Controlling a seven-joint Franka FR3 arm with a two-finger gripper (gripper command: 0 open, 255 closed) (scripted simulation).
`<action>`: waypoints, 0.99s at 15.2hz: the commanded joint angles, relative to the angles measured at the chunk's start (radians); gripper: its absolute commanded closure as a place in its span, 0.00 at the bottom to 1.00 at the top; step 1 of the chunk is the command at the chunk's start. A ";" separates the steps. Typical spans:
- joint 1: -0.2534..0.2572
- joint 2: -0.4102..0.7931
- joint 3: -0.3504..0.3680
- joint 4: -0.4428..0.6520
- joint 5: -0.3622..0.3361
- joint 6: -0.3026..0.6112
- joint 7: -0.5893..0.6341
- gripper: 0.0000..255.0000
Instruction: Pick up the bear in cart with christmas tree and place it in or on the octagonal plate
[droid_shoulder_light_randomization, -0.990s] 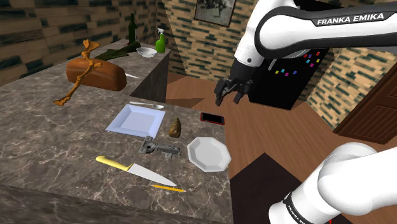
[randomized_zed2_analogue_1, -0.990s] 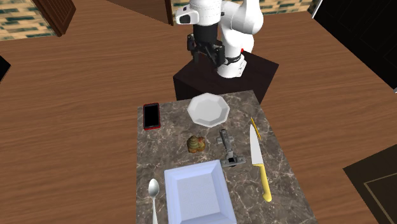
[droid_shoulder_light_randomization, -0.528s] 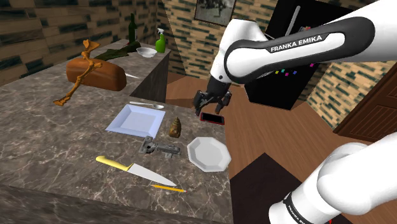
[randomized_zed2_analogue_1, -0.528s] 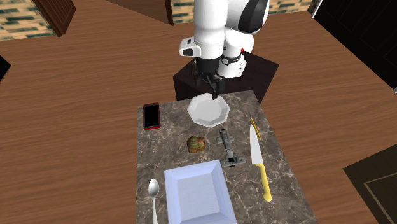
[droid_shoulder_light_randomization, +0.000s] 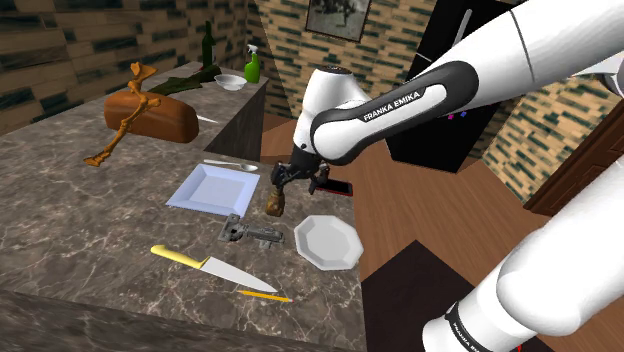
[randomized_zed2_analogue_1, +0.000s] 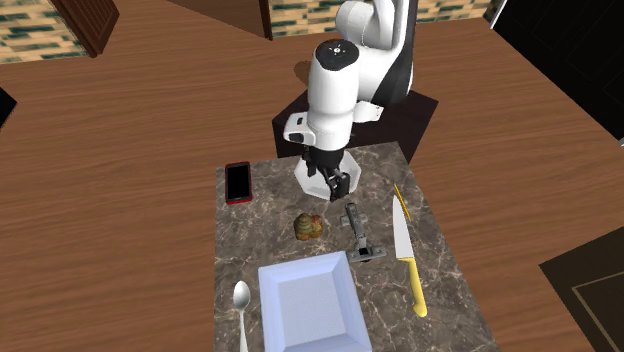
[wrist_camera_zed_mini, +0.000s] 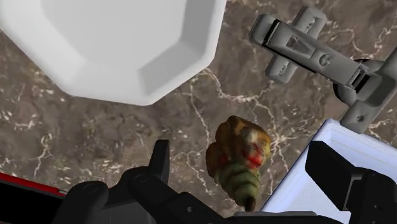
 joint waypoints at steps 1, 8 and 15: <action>-0.001 0.094 0.006 0.047 -0.067 0.042 0.082 0.00; 0.037 0.277 -0.028 0.136 -0.204 0.122 0.236 0.00; 0.051 0.334 -0.047 0.141 -0.243 0.170 0.264 0.00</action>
